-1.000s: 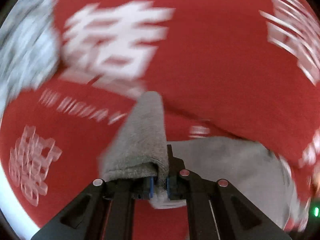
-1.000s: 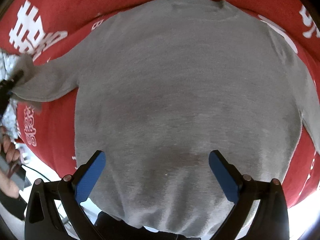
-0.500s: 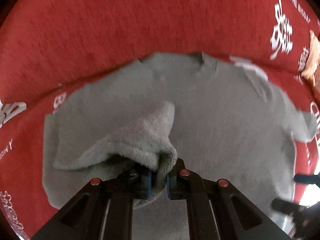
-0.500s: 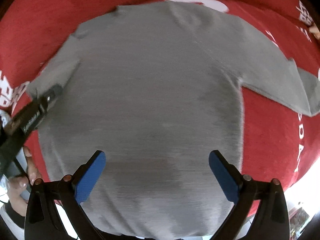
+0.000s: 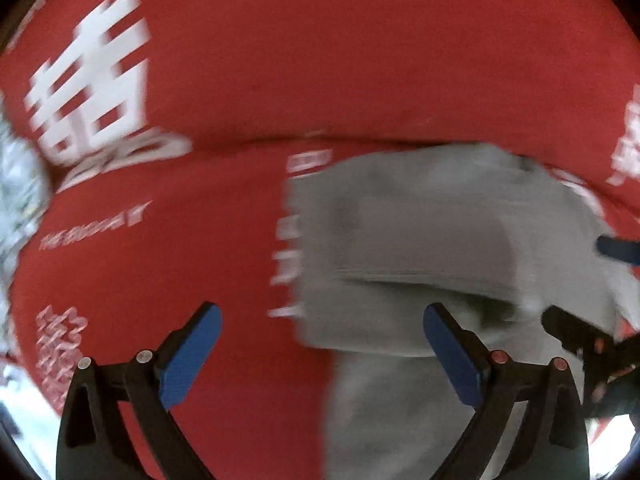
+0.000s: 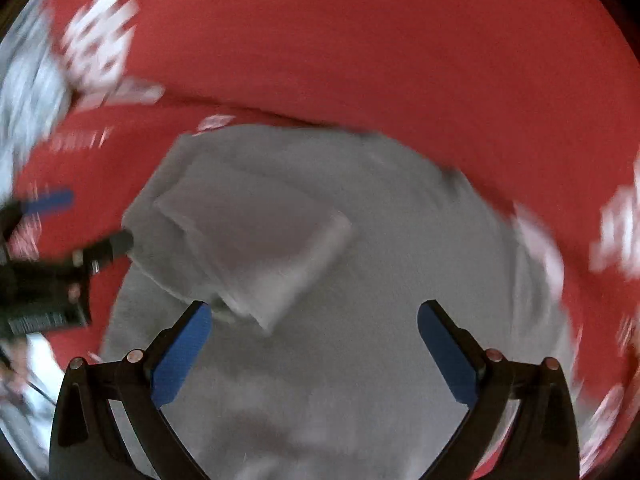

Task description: Fold small clothes

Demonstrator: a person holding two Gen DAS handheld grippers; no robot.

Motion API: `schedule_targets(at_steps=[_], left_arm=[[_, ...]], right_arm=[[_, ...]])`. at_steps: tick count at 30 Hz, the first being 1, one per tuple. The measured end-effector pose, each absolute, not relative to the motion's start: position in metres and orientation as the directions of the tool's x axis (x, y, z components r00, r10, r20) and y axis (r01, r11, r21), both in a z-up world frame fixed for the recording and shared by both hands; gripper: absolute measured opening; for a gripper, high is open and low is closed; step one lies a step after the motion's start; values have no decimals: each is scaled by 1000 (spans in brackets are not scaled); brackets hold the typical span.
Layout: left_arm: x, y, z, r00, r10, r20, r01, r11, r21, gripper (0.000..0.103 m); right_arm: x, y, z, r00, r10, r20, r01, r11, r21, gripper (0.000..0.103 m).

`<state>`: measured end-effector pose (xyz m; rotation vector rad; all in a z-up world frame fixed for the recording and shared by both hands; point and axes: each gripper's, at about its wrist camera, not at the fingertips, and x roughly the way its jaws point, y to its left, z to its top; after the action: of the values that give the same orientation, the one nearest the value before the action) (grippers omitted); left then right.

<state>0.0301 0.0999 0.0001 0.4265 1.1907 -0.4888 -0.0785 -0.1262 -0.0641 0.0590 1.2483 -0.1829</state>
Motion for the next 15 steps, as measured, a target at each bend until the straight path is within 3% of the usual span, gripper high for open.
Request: schedule_targets(at_steps=[3, 5, 6, 7, 11, 15], left_arm=[[45, 121, -15, 272, -90, -958, 514, 855, 65, 101], [48, 121, -30, 258, -72, -964, 504, 861, 71, 101], [47, 119, -35, 249, -65, -966, 509, 857, 74, 101], [46, 116, -41, 242, -61, -968, 516, 854, 75, 101], [44, 111, -47, 229, -76, -970, 521, 852, 56, 101], [48, 111, -43, 209, -78, -975, 532, 846, 46, 101]], right_arm=[[-49, -91, -87, 308, -264, -914, 4, 961, -276, 99], [-39, -81, -103, 291, -369, -883, -41, 917, -397, 77], [-36, -82, -108, 279, -393, -876, -44, 906, -420, 24], [-32, -90, -111, 257, -372, -892, -27, 920, -391, 6], [-59, -158, -71, 365, -212, -907, 329, 940, -87, 5], [-125, -238, -74, 375, -130, -918, 685, 707, 179, 8]])
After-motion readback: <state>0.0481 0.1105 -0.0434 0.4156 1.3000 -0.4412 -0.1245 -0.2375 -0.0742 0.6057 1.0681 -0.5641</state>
